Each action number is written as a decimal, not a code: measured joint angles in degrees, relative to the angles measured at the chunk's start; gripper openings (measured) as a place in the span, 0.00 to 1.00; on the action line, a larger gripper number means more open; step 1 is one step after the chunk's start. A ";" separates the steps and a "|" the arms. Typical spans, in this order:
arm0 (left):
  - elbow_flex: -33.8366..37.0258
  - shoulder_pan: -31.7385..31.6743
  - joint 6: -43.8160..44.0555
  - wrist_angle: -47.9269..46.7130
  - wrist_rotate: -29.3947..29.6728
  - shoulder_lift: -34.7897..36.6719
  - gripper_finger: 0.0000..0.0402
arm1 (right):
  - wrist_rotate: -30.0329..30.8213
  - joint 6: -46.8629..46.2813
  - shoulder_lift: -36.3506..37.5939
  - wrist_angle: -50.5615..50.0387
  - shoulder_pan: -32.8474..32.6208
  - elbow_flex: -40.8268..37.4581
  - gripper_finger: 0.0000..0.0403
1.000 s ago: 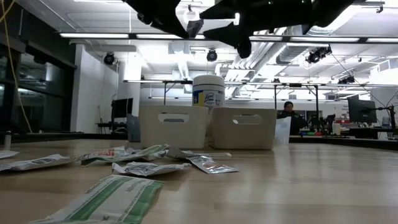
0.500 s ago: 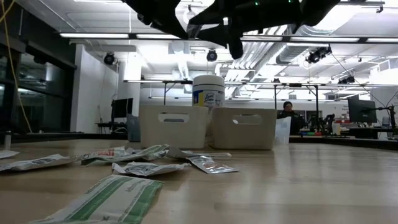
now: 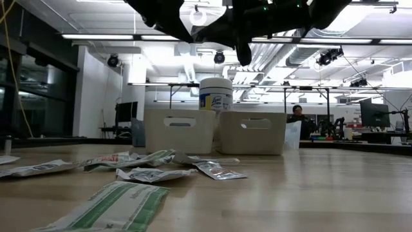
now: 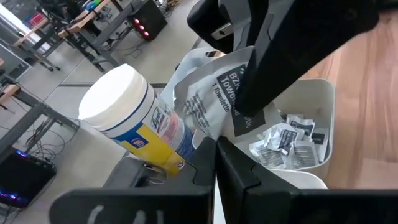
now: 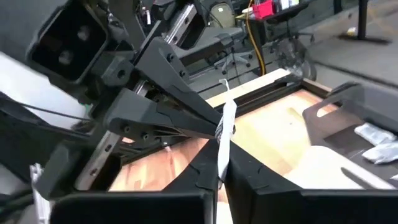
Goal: Pick & Place First Aid Supplies
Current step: Put the wipe into the gray bin
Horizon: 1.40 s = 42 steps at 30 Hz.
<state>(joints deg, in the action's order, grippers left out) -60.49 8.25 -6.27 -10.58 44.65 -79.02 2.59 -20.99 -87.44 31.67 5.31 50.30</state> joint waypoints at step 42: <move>0.31 1.50 -0.80 -29.98 -24.55 10.45 0.31 | -22.45 -7.32 4.15 -45.73 15.25 0.00 0.01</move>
<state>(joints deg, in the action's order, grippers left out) -60.18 9.75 -7.07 -40.56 20.11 -68.58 -19.87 -28.31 -83.29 -14.06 20.56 50.30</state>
